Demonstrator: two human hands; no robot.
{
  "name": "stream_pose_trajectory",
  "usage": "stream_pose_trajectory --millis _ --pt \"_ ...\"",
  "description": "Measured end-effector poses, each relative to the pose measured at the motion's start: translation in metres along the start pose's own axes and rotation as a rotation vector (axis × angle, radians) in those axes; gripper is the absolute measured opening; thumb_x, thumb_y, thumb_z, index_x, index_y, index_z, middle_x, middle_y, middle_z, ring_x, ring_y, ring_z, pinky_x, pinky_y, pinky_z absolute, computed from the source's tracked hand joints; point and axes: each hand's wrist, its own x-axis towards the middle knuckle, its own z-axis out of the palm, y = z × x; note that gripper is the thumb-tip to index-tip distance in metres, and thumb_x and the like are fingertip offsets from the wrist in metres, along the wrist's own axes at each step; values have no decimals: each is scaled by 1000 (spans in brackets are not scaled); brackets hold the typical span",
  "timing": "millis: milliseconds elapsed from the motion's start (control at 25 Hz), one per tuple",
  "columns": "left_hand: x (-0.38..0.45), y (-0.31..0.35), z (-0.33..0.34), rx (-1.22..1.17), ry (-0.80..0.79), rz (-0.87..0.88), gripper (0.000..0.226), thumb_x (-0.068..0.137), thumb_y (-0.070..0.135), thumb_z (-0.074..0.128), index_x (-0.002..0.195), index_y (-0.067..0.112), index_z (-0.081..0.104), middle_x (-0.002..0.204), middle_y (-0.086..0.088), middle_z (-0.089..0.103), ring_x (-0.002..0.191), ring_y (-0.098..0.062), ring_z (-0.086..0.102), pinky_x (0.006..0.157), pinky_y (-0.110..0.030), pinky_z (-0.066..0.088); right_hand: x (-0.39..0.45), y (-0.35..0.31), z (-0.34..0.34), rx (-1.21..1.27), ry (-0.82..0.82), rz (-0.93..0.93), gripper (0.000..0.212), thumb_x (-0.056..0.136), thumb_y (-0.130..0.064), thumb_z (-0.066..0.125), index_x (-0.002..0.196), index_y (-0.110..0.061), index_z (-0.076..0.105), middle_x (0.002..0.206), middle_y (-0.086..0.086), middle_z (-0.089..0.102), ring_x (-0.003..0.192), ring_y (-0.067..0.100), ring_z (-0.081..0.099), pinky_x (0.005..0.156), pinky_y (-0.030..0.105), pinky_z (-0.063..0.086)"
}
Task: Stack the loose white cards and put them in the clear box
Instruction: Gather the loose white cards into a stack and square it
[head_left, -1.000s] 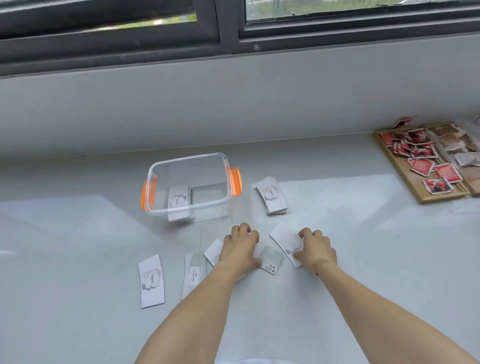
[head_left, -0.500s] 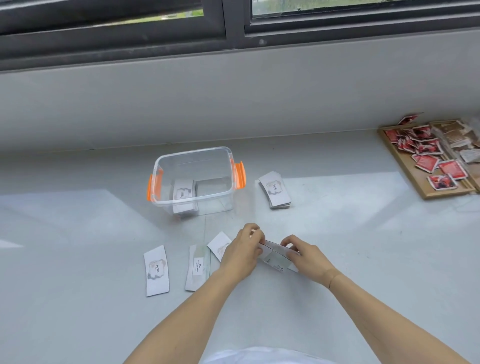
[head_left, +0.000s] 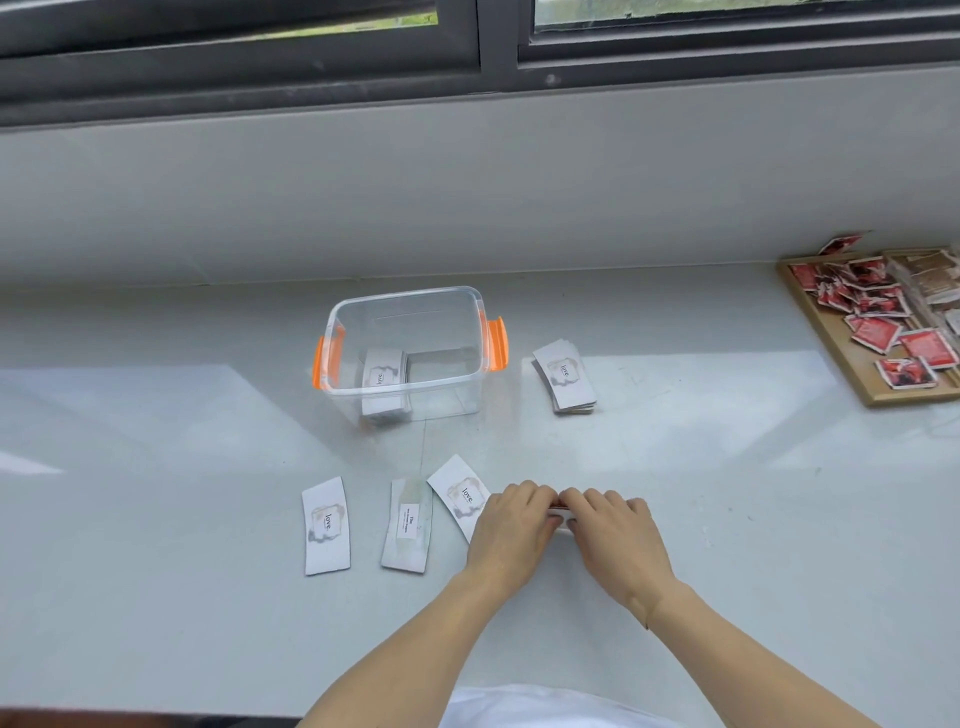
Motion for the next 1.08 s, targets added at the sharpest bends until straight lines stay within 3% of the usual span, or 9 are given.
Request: stream_pose_trajectory --millis 120,240,400,480,600,760,960,1080 --pt "-5 -4 8 142 -54 45 18 99 22 44 113 16 54 108 -4 57 102 -28 52 86 -38 38 -10 -3 6 -53 46 -9 18 85 -12 64 97 -23 58 79 -3 58 70 25 53 57 34 39" --pt "-8 -14 5 182 -67 124 26 95 27 42 119 20 50 112 -3 57 107 -27 51 91 -40 39 -11 -5 6 -51 99 -23 18 76 -12 76 85 -19 62 70 -1 56 60 27 52 46 31 33" --pt "-6 -62 -29 200 -77 88 52 82 29 44 135 27 44 136 2 51 129 -22 40 107 -41 29 -11 -3 8 -45 111 -34 15 79 -14 74 86 -19 62 72 0 57 62 28 52 47 31 32" --pt "-4 -90 -50 304 -155 61 62 82 24 49 142 32 36 151 5 37 140 -22 28 112 -41 23 -12 0 9 -38 102 -54 12 82 -15 71 89 -20 63 74 0 58 64 28 52 49 32 33" --pt "2 -110 -63 410 -262 69 65 88 28 51 147 36 26 157 8 26 146 -23 18 114 -44 21 -14 9 10 -44 75 -85 10 87 -17 67 93 -22 61 76 -2 57 67 26 51 52 34 37" --pt "12 -106 -60 396 -300 99 56 88 30 56 139 39 37 147 3 36 140 -23 24 110 -41 26 -13 12 11 -42 -9 -64 10 96 -23 50 104 -24 56 89 -2 58 81 27 51 62 35 41" --pt "16 -100 -63 279 -240 20 36 85 27 63 119 31 53 115 -2 44 110 -25 43 91 -36 38 -17 6 6 -32 29 -69 11 86 -16 68 95 -20 62 81 -1 60 69 28 53 52 36 43" --pt "12 -89 -60 30 -135 -104 21 91 20 59 110 27 59 104 2 45 101 -22 49 87 -38 40 -19 6 7 -11 38 -51 22 86 -21 68 107 -23 61 99 -3 63 77 28 56 56 37 47"
